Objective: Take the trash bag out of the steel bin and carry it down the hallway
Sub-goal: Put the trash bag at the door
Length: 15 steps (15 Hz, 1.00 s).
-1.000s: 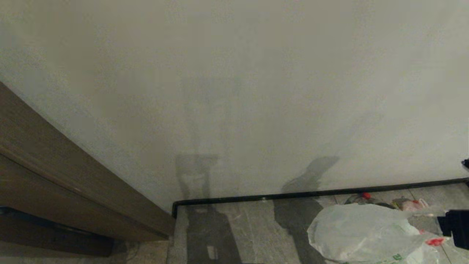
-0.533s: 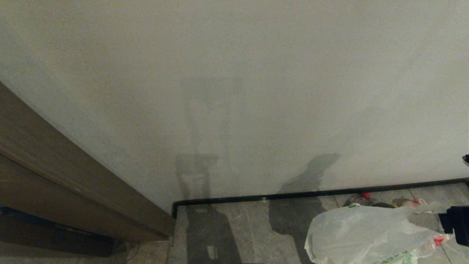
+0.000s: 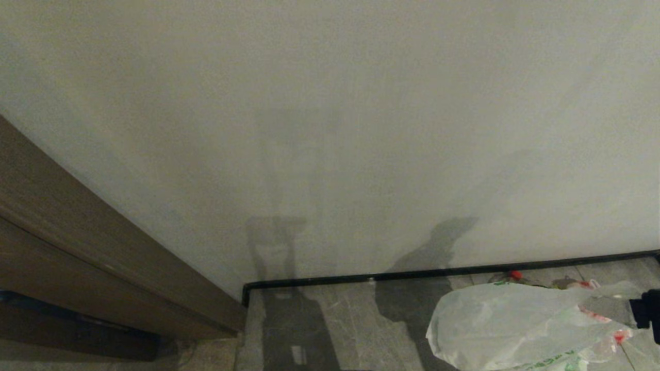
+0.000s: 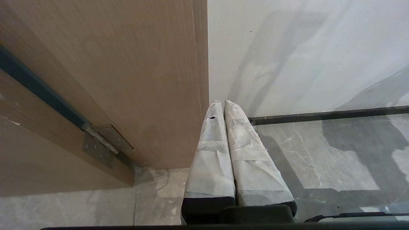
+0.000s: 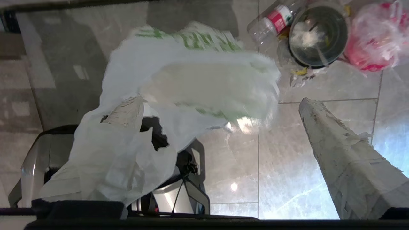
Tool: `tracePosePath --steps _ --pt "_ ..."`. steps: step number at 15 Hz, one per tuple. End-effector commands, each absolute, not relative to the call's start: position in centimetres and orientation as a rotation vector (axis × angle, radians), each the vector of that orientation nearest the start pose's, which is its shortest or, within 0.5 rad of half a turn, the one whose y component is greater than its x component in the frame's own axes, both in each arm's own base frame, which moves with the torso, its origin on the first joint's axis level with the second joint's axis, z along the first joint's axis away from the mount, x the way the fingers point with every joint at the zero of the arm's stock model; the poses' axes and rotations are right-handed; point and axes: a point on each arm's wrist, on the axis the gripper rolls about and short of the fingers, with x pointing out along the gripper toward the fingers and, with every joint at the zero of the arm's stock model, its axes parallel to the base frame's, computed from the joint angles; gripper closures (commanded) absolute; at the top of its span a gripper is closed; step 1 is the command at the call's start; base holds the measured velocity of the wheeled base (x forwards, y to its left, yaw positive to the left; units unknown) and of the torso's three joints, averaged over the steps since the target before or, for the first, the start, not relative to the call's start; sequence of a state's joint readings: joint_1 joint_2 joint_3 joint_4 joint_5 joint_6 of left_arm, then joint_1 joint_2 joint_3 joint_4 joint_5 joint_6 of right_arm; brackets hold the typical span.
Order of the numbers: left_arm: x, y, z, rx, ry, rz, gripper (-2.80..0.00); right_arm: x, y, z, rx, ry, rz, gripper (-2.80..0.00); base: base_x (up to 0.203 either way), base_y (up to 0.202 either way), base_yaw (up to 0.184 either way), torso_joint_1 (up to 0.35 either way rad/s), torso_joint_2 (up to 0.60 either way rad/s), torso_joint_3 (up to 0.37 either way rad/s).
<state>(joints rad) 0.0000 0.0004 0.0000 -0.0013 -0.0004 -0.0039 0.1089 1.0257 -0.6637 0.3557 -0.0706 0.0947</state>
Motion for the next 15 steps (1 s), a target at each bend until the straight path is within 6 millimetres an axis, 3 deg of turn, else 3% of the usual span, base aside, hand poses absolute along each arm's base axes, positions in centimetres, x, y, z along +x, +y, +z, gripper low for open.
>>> tracePosePath --steps 1,3,5,8,10,12,13,15 --pt "-2.3 0.0 7.6 -0.005 -0.002 -0.002 0.00 10.7 1.0 19.3 0.022 0.732 0.001 -2.80 0.000 0.000 0.000 0.000 0.00 0.000" --pt "-2.3 0.0 7.6 -0.005 -0.002 0.000 0.00 11.2 1.0 19.1 0.006 0.738 -0.021 -2.80 0.000 0.000 0.000 0.000 0.00 0.000" --pt "-2.3 0.0 7.6 -0.005 -0.002 -0.001 0.00 13.0 1.3 19.5 -0.014 0.744 -0.035 -2.80 0.000 0.000 0.000 0.000 0.00 0.000" --pt "-2.3 0.0 7.6 -0.005 -0.002 0.000 0.00 12.9 1.1 16.6 -0.220 0.874 -0.120 -2.80 0.000 0.000 0.000 0.000 0.00 0.000" --pt "-2.3 0.0 7.6 -0.005 -0.002 -0.002 0.00 15.4 1.4 16.0 -0.262 0.874 -0.179 -2.80 0.000 0.000 0.000 0.000 0.00 0.000" --pt "-2.3 0.0 7.6 -0.005 -0.002 0.000 0.00 14.5 1.5 14.0 -0.294 0.950 -0.151 -2.80 0.000 0.000 0.000 0.000 0.00 0.000" --pt "-2.3 0.0 7.6 -0.005 -0.002 -0.001 0.00 14.6 1.5 14.0 -0.286 0.947 -0.134 -2.80 0.000 0.000 0.000 0.000 0.00 0.000" --pt "-2.3 0.0 7.6 -0.005 -0.002 -0.001 0.00 15.1 1.8 16.2 -0.193 0.873 -0.103 -2.80 0.000 0.000 0.000 0.000 0.00 0.000"
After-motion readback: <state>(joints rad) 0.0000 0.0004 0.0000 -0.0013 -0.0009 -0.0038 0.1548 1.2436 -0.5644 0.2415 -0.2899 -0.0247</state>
